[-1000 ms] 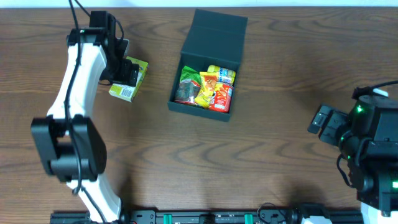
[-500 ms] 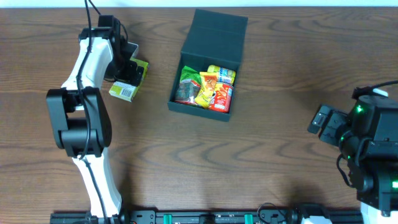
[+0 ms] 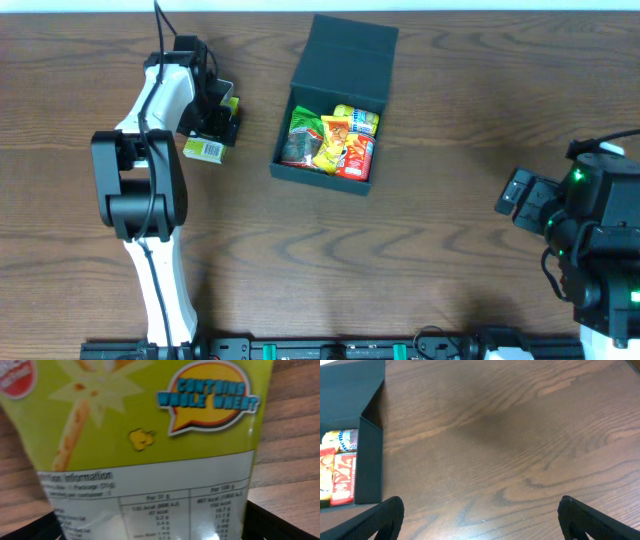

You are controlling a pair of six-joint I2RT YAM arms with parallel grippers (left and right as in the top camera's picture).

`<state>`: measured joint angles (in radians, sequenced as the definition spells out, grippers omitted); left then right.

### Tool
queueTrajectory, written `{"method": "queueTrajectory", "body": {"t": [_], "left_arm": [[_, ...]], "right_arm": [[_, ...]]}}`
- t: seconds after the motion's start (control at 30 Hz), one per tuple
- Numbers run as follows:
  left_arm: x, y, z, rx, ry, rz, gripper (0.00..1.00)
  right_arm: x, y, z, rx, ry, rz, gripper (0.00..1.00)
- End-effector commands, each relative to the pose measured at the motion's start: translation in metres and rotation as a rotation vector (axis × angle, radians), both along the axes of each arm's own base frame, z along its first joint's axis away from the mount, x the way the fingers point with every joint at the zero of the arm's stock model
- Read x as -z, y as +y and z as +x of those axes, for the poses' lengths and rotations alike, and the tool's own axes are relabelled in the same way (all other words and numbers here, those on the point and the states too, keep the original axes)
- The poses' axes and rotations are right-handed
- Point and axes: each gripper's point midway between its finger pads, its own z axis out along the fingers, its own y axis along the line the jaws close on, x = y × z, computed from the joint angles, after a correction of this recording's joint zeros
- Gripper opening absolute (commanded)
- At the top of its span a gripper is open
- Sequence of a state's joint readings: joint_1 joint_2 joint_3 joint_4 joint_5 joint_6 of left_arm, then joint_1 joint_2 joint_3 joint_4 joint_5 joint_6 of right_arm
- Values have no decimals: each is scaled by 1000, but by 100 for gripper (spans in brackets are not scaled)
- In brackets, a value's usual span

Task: Pack container
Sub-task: 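Reach the left gripper to the yellow-green juice carton and grasp it, then carry the juice carton to the box and lower it into the left side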

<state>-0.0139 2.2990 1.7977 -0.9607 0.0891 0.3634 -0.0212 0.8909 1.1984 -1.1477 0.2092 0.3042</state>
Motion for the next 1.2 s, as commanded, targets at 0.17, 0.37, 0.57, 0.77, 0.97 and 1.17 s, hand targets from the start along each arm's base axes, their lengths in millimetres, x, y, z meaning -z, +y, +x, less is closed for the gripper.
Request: {"method": "queueTrajectory", "body": {"t": [0.17, 0.37, 0.57, 0.77, 0.97, 1.17], "left_arm": [[7, 5, 9, -96, -16, 31, 87], [7, 5, 14, -171, -37, 29, 68], [6, -2, 12, -171, -29, 28, 61], [-16, -25, 11, -146, -58, 26, 57], [-69, -53, 16, -173, -174, -3, 55], [-139, -75, 10, -218, -307, -59, 56]], "right_arm": [[2, -1, -1, 9, 3, 4, 99], [2, -1, -1, 9, 3, 4, 99], [2, -1, -1, 9, 3, 4, 99], [2, -1, -1, 9, 3, 4, 99], [2, -1, -1, 9, 3, 4, 99], [2, -1, -1, 9, 3, 4, 99]]}}
